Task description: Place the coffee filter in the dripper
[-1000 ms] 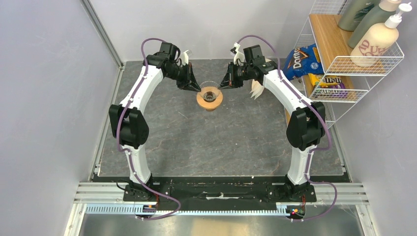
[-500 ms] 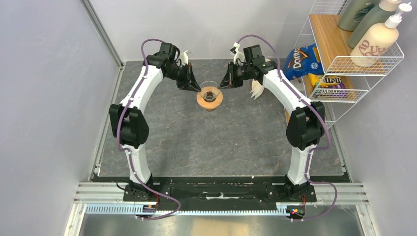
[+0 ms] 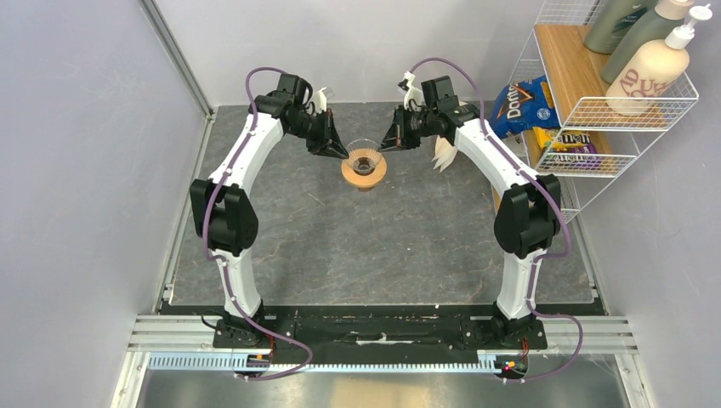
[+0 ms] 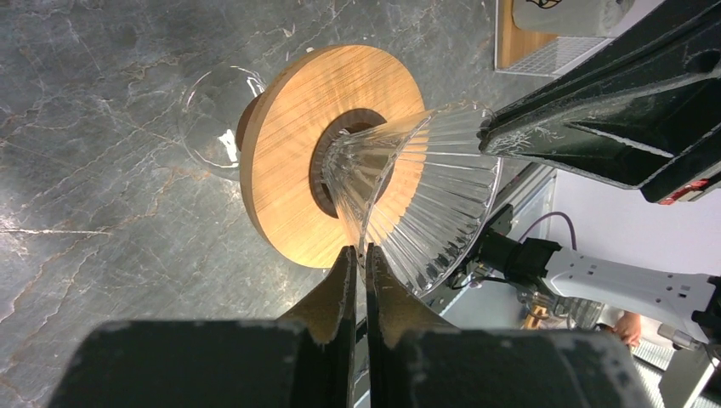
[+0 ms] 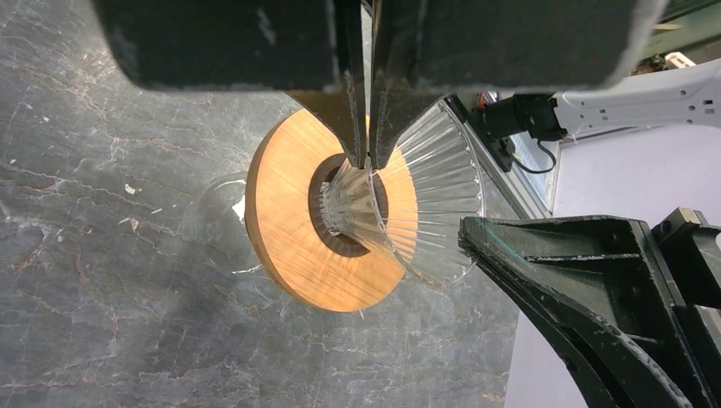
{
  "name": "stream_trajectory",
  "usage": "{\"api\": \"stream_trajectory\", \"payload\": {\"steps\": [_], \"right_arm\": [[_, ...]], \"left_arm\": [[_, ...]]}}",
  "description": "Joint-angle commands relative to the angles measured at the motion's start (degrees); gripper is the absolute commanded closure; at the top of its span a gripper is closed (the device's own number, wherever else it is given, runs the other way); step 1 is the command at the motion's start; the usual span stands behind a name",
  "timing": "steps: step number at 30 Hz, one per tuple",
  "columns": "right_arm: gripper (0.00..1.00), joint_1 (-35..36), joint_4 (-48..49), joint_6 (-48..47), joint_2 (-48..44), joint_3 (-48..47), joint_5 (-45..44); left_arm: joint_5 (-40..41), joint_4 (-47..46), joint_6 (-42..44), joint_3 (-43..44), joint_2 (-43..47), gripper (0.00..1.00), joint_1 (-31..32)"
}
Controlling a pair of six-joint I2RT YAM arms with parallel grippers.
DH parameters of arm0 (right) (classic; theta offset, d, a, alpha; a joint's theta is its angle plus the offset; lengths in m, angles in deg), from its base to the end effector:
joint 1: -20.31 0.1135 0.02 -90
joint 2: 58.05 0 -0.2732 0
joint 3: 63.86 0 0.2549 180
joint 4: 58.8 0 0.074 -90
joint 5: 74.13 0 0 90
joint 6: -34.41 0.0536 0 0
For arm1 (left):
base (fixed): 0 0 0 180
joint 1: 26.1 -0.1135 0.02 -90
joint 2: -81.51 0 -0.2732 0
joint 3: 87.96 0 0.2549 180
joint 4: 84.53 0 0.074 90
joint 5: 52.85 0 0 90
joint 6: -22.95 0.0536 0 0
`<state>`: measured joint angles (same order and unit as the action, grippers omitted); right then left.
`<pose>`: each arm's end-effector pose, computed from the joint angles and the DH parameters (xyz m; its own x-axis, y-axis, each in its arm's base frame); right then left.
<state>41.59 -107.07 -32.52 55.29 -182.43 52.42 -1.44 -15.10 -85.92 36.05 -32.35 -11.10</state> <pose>0.4242 0.1995 0.3077 -0.8583 0.0035 -0.5132 -0.3922 0.6404 0.6603 0.4170 -0.1463 0.3086 -0.9507 -0.0070 -0.3100 0.2141 0.7083 -0.6726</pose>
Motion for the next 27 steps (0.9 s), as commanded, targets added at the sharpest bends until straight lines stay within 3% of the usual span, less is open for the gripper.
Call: {"api": "stream_trajectory", "payload": {"steps": [1, 27], "right_arm": [[1.00, 1.1, -0.7, -4.2, 2.9, 1.7, -3.7], [1.00, 0.9, 0.9, -9.1, 2.9, 7.6, -6.3]], "left_arm": [[5.6, -1.8, 2.9, -1.2, -3.7, 0.98, 3.5], [7.2, -1.2, 2.8, -1.0, -2.5, 0.98, 3.9]]}}
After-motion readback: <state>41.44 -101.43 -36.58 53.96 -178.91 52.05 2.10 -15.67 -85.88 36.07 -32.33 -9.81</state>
